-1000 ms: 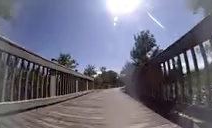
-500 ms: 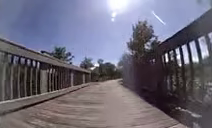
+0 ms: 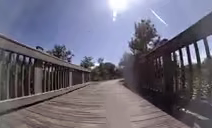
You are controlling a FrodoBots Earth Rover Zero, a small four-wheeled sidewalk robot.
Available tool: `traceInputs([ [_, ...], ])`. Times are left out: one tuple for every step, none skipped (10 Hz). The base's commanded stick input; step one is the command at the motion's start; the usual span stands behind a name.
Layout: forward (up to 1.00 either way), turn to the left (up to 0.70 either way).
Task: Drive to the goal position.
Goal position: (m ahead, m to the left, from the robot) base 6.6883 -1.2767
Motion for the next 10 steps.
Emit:
traceInputs([
  [0.45,0.00],
  [0.45,0.00],
  [0.45,0.00],
  [0.45,0.00],
  [0.45,0.00],
  [0.45,0.00],
  [0.45,0.00],
  [0.45,0.00],
  [0.45,0.00],
  [0.45,0.00],
])
